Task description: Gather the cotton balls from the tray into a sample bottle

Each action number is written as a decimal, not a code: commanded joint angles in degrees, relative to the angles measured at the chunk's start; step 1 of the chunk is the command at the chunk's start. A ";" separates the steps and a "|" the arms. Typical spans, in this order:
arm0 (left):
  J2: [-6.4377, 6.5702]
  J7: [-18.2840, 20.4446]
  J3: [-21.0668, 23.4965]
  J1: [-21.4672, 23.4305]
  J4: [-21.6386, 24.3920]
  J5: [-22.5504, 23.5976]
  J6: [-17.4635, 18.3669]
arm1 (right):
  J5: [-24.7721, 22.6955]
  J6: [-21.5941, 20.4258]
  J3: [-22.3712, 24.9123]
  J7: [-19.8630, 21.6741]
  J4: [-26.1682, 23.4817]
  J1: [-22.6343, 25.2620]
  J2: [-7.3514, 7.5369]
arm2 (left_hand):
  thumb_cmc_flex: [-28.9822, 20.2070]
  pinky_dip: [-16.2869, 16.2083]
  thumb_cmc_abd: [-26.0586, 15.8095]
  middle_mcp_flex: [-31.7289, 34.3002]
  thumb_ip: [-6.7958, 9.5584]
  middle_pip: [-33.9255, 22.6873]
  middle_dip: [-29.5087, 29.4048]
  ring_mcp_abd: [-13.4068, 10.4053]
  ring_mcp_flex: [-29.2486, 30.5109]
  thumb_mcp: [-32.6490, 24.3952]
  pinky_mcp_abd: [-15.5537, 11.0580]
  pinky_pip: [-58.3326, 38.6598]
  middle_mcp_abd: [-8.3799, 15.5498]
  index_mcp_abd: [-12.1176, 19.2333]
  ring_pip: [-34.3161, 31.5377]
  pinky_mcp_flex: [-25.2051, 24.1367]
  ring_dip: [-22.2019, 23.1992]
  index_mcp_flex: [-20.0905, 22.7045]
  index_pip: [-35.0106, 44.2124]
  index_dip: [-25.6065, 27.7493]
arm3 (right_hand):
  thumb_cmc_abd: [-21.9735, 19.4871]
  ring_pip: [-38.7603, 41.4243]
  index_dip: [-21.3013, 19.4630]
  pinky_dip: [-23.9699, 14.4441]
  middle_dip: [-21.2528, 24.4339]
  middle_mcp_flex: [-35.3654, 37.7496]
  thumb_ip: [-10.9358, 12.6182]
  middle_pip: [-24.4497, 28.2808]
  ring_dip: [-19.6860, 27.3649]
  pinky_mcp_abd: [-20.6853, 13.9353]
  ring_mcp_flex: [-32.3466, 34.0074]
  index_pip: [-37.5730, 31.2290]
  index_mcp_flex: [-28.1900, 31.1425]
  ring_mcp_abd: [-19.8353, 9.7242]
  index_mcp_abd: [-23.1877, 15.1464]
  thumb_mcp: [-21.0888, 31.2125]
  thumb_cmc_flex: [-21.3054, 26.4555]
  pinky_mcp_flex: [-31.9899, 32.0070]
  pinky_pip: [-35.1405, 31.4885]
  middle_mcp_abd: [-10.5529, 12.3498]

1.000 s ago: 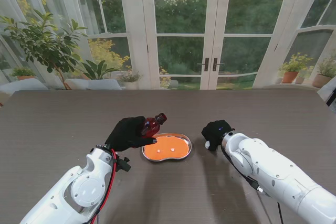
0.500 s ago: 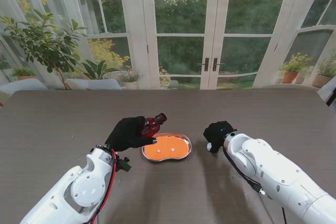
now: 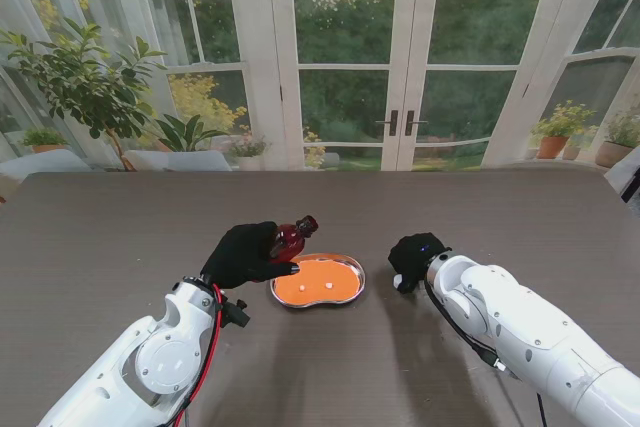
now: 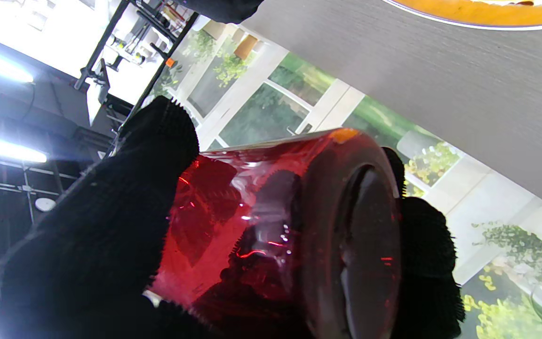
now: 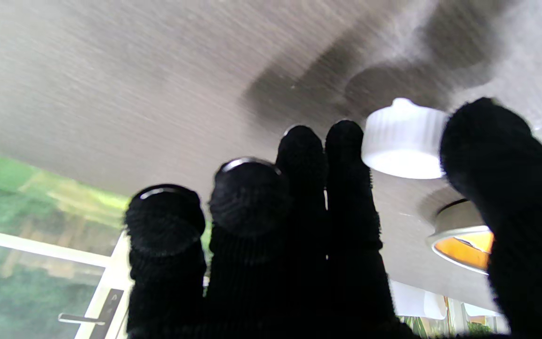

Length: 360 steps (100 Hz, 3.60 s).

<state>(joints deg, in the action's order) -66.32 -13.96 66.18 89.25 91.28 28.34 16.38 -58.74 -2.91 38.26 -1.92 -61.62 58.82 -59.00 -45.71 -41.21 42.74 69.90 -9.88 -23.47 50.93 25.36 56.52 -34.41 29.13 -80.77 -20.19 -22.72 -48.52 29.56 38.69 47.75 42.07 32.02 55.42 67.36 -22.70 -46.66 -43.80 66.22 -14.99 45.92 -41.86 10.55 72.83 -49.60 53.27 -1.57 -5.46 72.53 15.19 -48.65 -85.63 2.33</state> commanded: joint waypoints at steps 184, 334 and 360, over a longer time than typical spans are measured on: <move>0.09 1.34 1.76 1.11 1.33 0.41 -0.26 | 9.44 -3.13 7.84 -6.72 -16.55 6.70 -5.09 | -15.87 0.45 -11.99 3.39 0.62 -0.47 -0.43 3.07 1.30 -11.96 -0.91 2.33 2.91 11.48 -0.90 -2.09 -0.01 7.14 7.10 0.92 | 3.14 -4.16 2.76 -0.07 1.53 -5.08 -2.57 1.36 0.95 -1.62 2.82 2.07 -1.32 -0.93 -5.37 4.73 2.51 0.91 -2.17 -0.54; -0.11 -0.21 3.97 2.65 2.88 0.83 0.29 | 17.91 -2.89 -18.77 -16.82 10.29 -9.71 -15.99 | -16.09 0.28 -12.21 2.92 0.67 -0.75 0.06 3.17 1.15 -11.67 -0.61 2.12 2.52 11.42 -1.50 -2.07 0.30 6.99 7.12 0.96 | 3.08 1.33 6.59 0.08 -0.36 -2.39 -2.28 2.83 -0.12 -0.88 2.81 4.48 -1.02 -0.98 -6.32 5.05 4.49 -0.09 -3.47 -0.29; -0.06 -0.07 4.09 2.80 3.15 0.90 0.43 | 16.92 -3.01 -22.06 -19.71 14.74 -11.08 -17.75 | -16.12 0.27 -12.20 2.79 0.70 -0.74 0.11 3.32 1.04 -11.64 -0.56 2.21 2.46 11.42 -1.48 -2.25 0.31 7.04 7.14 0.98 | 5.51 4.06 7.51 0.19 -3.39 -1.17 -2.70 5.50 -1.07 -0.81 2.89 3.98 0.02 -1.56 -6.59 5.66 5.04 -0.84 -3.85 0.59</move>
<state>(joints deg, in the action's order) -66.24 -15.13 70.14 91.85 93.85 29.19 16.58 -41.07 -5.96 16.76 -21.72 -47.52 47.77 -76.20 -45.71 -41.21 42.74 69.90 -9.89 -23.48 50.92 25.36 56.52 -34.41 29.18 -80.76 -20.19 -22.72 -48.52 29.56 38.69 47.75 42.07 32.06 57.79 69.07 -16.90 -46.63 -45.72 63.07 -16.50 49.01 -41.78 8.75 72.80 -44.91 52.31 -2.08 -10.82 74.45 19.75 -48.31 -85.63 1.65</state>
